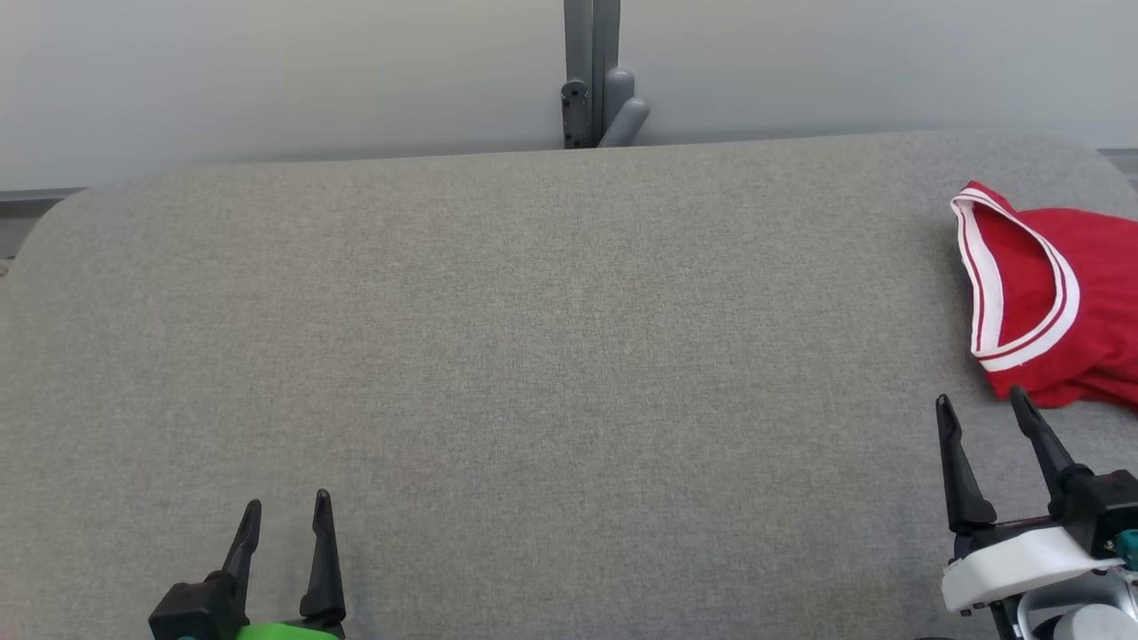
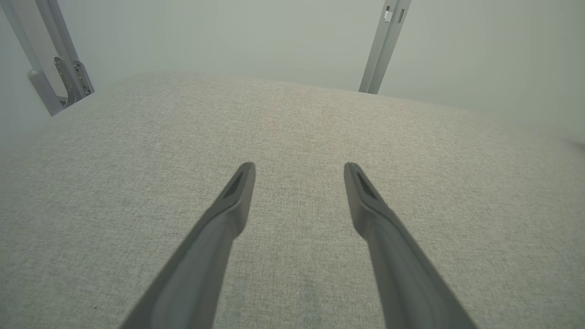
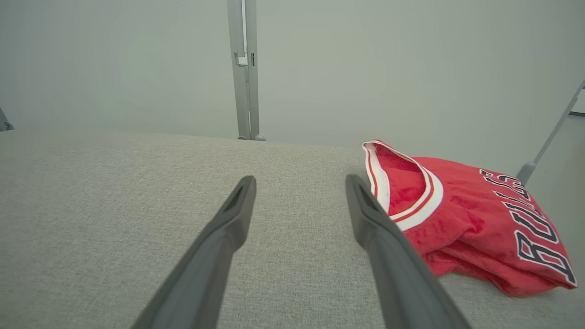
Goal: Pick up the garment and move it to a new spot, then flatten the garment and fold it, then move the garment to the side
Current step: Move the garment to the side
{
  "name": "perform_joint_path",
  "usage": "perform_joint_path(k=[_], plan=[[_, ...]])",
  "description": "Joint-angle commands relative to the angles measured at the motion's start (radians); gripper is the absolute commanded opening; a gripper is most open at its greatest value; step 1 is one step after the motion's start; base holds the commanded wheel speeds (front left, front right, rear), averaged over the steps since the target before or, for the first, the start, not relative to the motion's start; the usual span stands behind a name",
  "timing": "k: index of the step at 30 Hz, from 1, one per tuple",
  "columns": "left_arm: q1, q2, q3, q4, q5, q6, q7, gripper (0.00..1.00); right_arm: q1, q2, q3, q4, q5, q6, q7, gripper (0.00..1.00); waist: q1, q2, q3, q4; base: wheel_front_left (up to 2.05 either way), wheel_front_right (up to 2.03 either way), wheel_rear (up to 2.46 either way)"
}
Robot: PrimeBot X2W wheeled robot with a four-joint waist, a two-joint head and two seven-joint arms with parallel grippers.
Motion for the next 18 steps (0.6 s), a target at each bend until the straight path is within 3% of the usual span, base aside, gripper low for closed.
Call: perform_joint_path(k=[1, 18], plan=[[0.014, 0.002, 0.006, 0.004, 0.001, -0.005, -0.002, 1.00, 0.012, 0.008, 0.004, -0.001, -0.004, -0.002, -0.002, 1.00, 0.0000, 0.0000, -0.028, 0.014, 0.00, 0.00, 0.00], [0.001, 0.002, 0.000, 0.014, -0.013, -0.023, -0.002, 1.00, 0.013, 0.058, -0.030, 0.096, -0.059, -0.002, -0.002, 1.00, 0.0000, 0.0000, -0.064, 0.009, 0.00, 0.00, 0.00]])
